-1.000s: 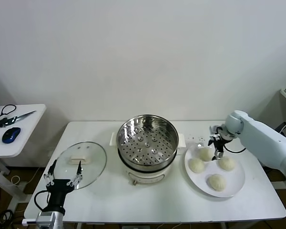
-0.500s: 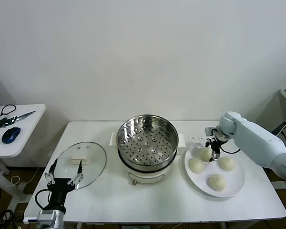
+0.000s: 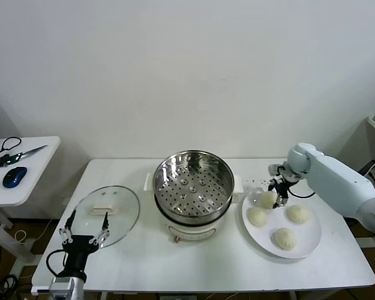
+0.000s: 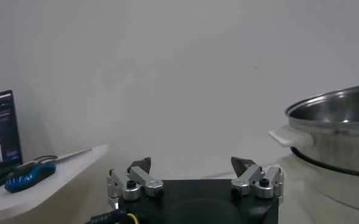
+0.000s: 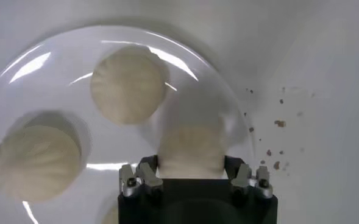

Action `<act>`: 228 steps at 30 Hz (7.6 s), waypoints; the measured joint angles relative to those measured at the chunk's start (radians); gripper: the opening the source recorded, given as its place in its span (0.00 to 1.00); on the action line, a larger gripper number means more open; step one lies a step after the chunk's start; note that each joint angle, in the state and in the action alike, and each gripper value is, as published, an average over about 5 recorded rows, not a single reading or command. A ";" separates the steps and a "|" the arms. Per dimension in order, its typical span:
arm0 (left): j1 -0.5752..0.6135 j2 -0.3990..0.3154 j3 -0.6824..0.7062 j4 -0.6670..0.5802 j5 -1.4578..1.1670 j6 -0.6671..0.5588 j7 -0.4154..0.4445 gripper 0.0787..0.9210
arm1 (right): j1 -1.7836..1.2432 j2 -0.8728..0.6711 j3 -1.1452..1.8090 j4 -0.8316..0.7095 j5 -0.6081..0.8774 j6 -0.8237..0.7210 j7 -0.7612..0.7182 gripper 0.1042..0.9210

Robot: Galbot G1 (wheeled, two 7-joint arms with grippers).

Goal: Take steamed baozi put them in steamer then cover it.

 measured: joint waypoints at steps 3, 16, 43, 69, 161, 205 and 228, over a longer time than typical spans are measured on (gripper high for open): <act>0.004 0.002 -0.002 -0.001 -0.003 -0.001 0.000 0.88 | 0.067 0.002 -0.049 0.020 0.031 0.034 -0.008 0.74; 0.014 0.005 0.003 0.000 -0.002 0.000 0.001 0.88 | 0.435 0.085 -0.285 0.150 0.131 0.241 -0.054 0.74; 0.012 -0.005 0.004 -0.002 0.011 0.018 0.001 0.88 | 0.351 0.439 -0.260 0.199 -0.349 0.606 0.010 0.74; 0.020 -0.008 0.000 0.011 0.006 0.018 -0.003 0.88 | 0.236 0.469 -0.221 0.185 -0.502 0.652 0.033 0.88; 0.053 0.005 0.014 0.005 0.030 0.020 -0.006 0.88 | 0.064 -0.173 -0.158 0.311 0.336 -0.212 0.090 0.71; 0.089 0.025 0.029 -0.042 -0.001 0.011 -0.009 0.88 | 0.511 0.457 -0.655 0.284 0.891 -0.391 0.281 0.71; 0.076 0.015 0.043 -0.041 0.016 0.019 -0.007 0.88 | 0.488 0.425 -0.623 0.308 0.800 -0.379 0.250 0.88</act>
